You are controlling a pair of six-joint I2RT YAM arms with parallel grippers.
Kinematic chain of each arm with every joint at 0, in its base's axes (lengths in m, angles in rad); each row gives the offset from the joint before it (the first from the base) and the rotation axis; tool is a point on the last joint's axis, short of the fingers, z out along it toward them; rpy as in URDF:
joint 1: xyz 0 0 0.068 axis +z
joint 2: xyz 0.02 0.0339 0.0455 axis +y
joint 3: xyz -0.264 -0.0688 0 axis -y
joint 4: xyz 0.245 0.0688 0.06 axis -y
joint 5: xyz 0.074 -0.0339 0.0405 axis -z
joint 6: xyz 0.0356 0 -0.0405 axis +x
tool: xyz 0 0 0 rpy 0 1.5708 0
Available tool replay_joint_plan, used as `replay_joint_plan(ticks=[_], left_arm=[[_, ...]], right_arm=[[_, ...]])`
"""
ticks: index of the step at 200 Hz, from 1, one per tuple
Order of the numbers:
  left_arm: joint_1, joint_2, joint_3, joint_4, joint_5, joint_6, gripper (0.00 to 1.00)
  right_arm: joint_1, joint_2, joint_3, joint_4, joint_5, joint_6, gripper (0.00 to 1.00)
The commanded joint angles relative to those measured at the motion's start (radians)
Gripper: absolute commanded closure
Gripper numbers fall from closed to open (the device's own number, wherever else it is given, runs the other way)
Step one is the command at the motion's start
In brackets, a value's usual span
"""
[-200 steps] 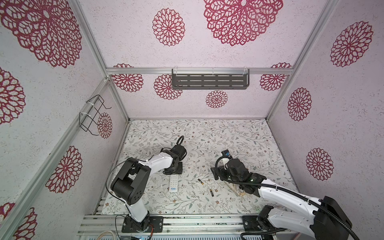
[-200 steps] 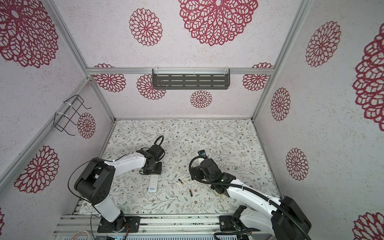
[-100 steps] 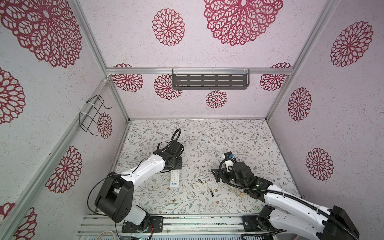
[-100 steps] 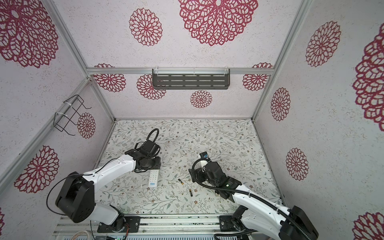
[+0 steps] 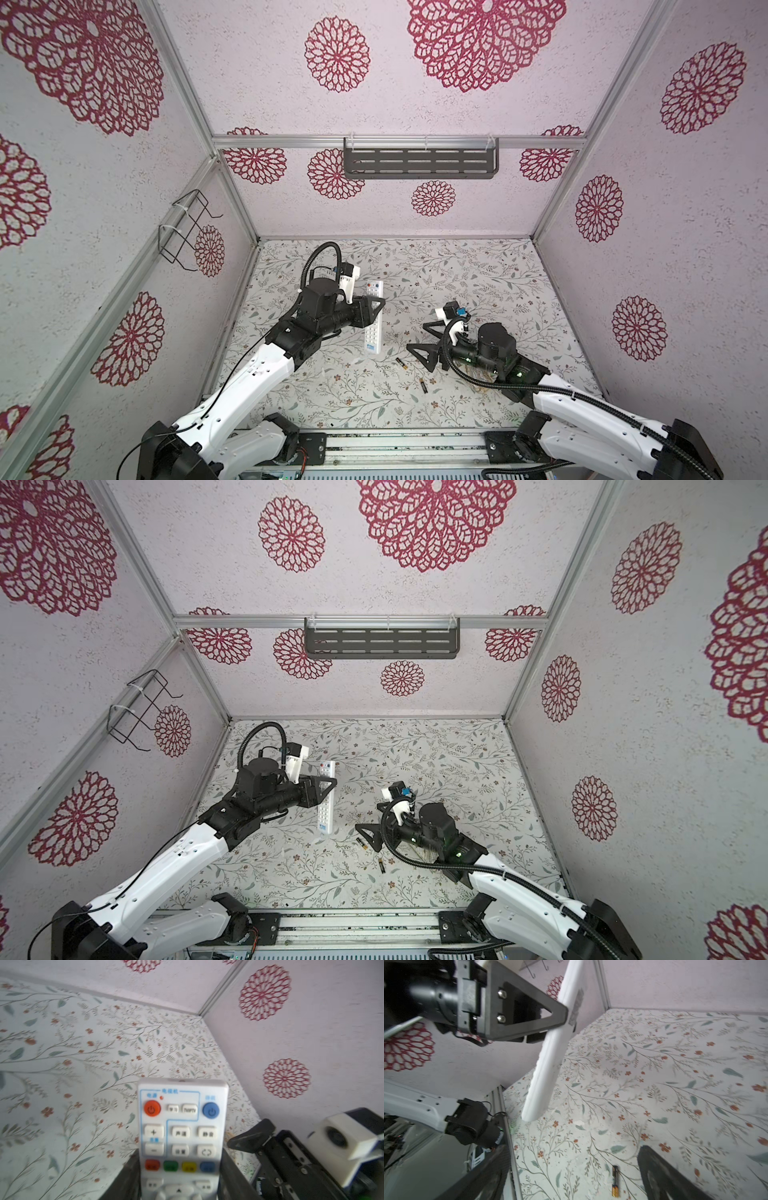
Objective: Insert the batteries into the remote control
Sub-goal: 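Lift the remote upright with the left gripper while the right gripper approaches it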
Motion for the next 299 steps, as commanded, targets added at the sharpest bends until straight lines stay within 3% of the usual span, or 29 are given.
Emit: replay_joint_plan(ticks=[1, 30, 81, 148, 197, 235, 299], left_arm=[[-0.003, -0.015, -0.01, 0.183, 0.182, -0.026, 0.88], [-0.003, -0.025, -0.024, 0.274, 0.315, -0.053, 0.88], [-0.008, -0.011, -0.031, 0.397, 0.427, -0.116, 0.88], [-0.04, 0.019, -0.022, 0.45, 0.48, -0.134, 0.87], [-0.063, 0.022, -0.013, 0.454, 0.49, -0.137, 0.86], [-0.067, 0.014, -0.018, 0.455, 0.49, -0.136, 0.86], [-0.068, 0.008, -0.024, 0.44, 0.465, -0.125, 0.86]], right_arm=[[0.007, 0.021, -0.009, 0.228, -0.164, 0.069, 0.01], [0.026, 0.057, 0.001, 0.299, -0.22, 0.072, 0.01], [0.04, 0.116, 0.018, 0.418, -0.287, 0.102, 0.01], [0.06, 0.184, 0.016, 0.588, -0.322, 0.171, 0.03], [0.077, 0.238, 0.032, 0.659, -0.334, 0.192, 0.12], [0.086, 0.246, 0.022, 0.717, -0.333, 0.214, 0.28], [0.09, 0.234, 0.004, 0.74, -0.319, 0.223, 0.74]])
